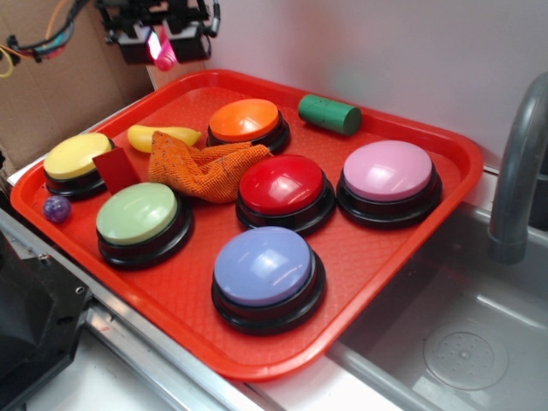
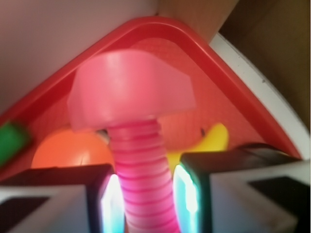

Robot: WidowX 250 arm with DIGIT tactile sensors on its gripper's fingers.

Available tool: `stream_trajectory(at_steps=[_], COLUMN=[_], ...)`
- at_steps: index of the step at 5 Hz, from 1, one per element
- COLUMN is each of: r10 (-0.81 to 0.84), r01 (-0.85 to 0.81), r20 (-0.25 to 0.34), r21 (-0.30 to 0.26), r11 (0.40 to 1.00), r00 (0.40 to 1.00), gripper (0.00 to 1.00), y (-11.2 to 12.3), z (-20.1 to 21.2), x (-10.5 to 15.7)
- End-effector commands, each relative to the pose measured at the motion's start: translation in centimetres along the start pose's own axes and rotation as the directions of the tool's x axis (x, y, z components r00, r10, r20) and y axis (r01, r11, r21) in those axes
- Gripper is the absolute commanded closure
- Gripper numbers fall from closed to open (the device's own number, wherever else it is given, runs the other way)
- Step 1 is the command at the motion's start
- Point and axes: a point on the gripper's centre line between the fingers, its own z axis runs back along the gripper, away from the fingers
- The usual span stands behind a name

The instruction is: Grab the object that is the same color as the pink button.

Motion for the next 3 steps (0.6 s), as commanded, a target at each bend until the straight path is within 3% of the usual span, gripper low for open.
stream_trajectory(at_steps=[1,2,3], r10=[-0.231,-0.263,-0.268], r01=[0.229,0.257,0.262], r20=[-0.025,-0.049,-0.087], r21=[-0.065,-0.094,-0.068], r11=[0.971,0.962,0.963], r00=[0.973,0.964,0.960], gripper=[1.00,1.00,1.00], y=[0.4,0.5,1.3], z=[6.1,6.1,6.6], x=[-3.0,-4.5,-4.4])
